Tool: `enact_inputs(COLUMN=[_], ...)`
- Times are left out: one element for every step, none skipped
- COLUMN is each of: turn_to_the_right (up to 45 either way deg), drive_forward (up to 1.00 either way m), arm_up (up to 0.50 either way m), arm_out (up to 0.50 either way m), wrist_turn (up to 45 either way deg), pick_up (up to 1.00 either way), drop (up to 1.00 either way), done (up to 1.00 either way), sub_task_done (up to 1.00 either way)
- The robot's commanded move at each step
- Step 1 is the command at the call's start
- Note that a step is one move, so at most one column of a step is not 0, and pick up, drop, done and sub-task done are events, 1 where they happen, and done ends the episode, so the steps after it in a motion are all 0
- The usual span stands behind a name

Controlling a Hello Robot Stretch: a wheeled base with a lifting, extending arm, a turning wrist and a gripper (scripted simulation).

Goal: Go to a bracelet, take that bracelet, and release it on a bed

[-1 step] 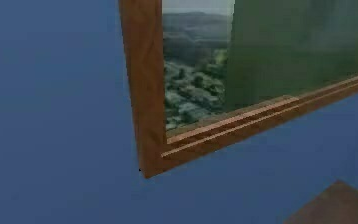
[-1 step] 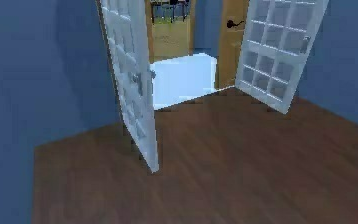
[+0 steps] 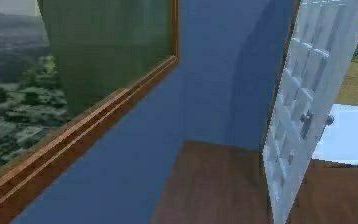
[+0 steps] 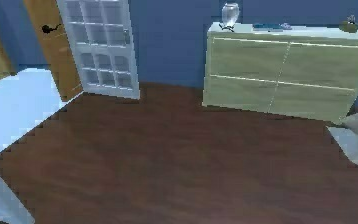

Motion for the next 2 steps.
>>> enact_inputs(turn_to_the_right=[45.0, 45.0], drive_forward=[0.00, 0.00], arm_up=[0.00, 0.00], arm_out=[0.00, 0.00], wrist_turn=[0.0, 0.0], pick_up=[0.00, 0.00], drop=[0.00, 0.00], done=[0.00, 0.00], sub_task_done=[0.00, 0.00])
